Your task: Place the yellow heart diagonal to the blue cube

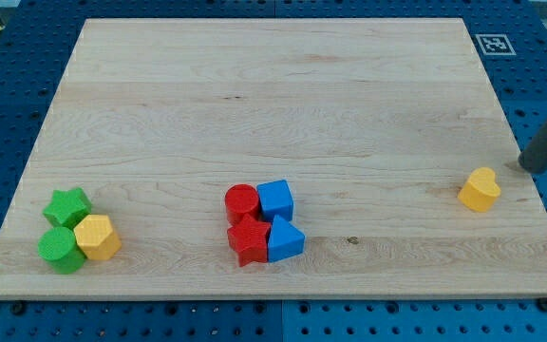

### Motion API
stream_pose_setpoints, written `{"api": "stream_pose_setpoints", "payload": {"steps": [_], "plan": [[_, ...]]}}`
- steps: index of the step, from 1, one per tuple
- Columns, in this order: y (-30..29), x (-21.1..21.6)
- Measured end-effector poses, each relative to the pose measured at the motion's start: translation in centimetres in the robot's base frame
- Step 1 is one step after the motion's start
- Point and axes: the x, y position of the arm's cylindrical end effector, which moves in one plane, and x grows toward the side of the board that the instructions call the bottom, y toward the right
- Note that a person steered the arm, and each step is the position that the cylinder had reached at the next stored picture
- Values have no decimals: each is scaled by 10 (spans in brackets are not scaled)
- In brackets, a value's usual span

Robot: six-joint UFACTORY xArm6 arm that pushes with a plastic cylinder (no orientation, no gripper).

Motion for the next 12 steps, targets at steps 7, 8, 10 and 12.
{"api": "stream_pose_setpoints", "payload": {"steps": [7, 8, 10, 12], "plan": [[-69, 38], [-93, 38], [-127, 27], [-127, 12]]}}
